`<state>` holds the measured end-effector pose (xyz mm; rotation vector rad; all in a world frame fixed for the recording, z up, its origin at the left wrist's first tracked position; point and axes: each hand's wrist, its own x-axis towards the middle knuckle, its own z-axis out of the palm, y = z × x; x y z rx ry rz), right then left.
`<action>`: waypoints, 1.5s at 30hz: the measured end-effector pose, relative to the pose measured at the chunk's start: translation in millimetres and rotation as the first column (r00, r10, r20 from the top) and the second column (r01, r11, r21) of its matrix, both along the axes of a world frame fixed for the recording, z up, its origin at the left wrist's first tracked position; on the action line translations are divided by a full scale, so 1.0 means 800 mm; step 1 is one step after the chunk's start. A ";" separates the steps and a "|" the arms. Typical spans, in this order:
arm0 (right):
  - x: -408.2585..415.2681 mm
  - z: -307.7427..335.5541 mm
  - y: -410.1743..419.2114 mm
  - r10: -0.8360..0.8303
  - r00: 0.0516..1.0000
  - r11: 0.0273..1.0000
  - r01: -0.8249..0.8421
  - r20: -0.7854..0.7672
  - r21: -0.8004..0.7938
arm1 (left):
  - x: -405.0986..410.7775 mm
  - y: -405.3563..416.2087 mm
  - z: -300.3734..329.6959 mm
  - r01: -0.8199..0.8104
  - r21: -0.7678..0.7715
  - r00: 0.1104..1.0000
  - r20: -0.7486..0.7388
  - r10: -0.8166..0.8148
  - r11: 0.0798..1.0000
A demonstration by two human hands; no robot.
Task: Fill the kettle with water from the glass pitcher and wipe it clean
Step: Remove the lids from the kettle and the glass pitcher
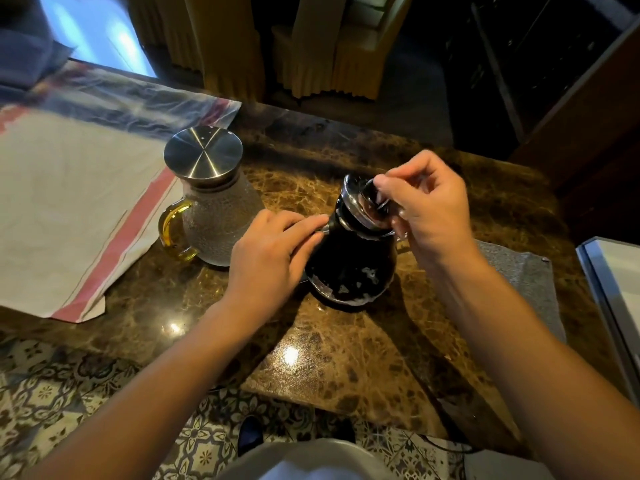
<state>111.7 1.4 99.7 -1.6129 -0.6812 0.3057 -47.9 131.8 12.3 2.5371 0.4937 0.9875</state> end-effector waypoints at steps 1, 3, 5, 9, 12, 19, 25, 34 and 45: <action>-0.001 0.003 0.003 0.008 0.999 1.000 -0.008 0.051 -0.006 | 0.000 0.002 0.002 0.010 -0.003 1.000 -0.006 -0.010 1.000; -0.003 0.007 0.006 0.022 0.983 0.999 -0.015 0.181 -0.041 | -0.002 0.005 0.003 0.034 0.000 0.999 -0.018 -0.034 0.999; 0.002 0.012 0.002 -0.006 0.987 1.000 0.004 0.160 0.012 | -0.004 0.008 0.003 0.039 -0.013 0.999 -0.017 -0.039 0.999; 0.013 0.019 -0.015 0.010 0.988 1.000 -0.012 0.151 0.015 | -0.002 0.007 0.000 0.034 -0.019 0.999 -0.001 -0.034 0.999; 0.011 0.019 -0.022 0.056 0.993 0.998 -0.057 0.107 0.013 | 0.001 0.002 0.001 0.027 -0.054 1.000 0.012 -0.027 0.998; 0.010 0.016 -0.059 0.019 0.985 0.999 -0.013 0.169 -0.035 | 0.002 0.003 0.004 0.049 -0.075 0.999 0.018 -0.048 0.996; 0.012 -0.007 -0.106 -0.069 0.978 0.992 0.088 0.199 -0.091 | 0.005 -0.004 -0.001 0.037 -0.034 0.998 0.049 -0.035 0.999; 0.004 -0.076 -0.153 -0.045 0.992 0.945 0.080 0.118 -0.316 | 0.009 -0.028 -0.004 0.049 -0.058 0.994 0.098 -0.043 0.997; -0.034 -0.148 -0.178 -0.036 0.974 0.845 0.150 0.225 -0.514 | 0.011 -0.033 0.000 0.071 -0.071 0.992 0.110 -0.062 0.995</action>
